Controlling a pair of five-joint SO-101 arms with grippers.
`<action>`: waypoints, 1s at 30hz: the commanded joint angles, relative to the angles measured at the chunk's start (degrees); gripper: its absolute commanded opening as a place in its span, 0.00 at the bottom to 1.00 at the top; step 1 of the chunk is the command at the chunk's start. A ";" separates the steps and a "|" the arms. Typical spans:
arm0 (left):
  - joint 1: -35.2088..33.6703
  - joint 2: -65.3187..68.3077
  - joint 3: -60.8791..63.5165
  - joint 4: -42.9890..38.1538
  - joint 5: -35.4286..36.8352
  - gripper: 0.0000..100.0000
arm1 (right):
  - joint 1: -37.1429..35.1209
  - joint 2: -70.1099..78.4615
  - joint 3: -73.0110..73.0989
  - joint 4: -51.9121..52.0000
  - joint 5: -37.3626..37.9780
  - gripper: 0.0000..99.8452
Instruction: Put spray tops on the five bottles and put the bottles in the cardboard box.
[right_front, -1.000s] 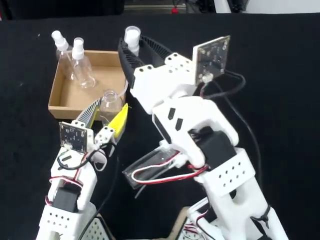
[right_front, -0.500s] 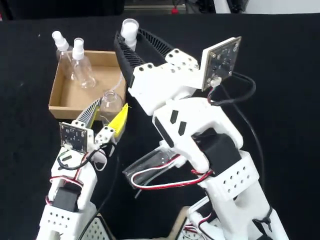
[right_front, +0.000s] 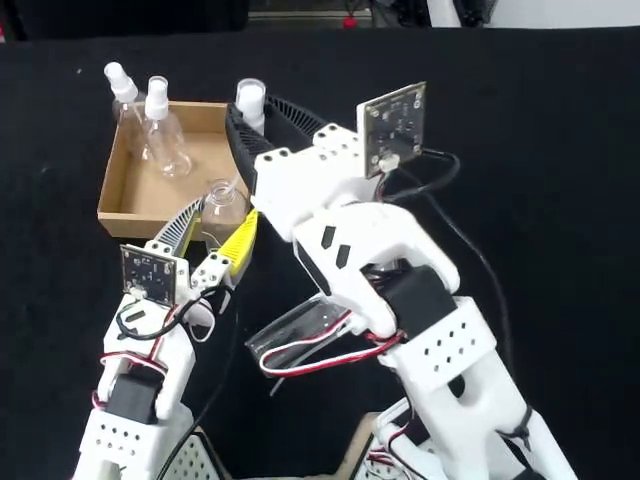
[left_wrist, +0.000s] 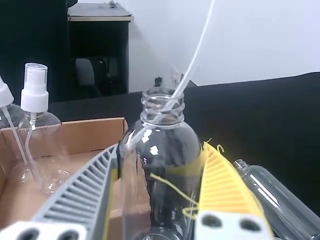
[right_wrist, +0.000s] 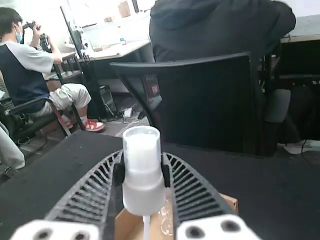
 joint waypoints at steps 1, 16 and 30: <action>0.31 -0.62 -0.66 -1.05 0.18 0.11 | -2.46 -1.54 0.92 -4.57 1.93 0.01; 0.04 -0.62 -0.13 -1.23 0.18 0.11 | -9.49 -1.89 3.82 0.62 9.58 0.14; 0.31 -0.62 0.13 -1.23 0.18 0.11 | -4.04 -5.85 -1.54 5.89 9.49 0.14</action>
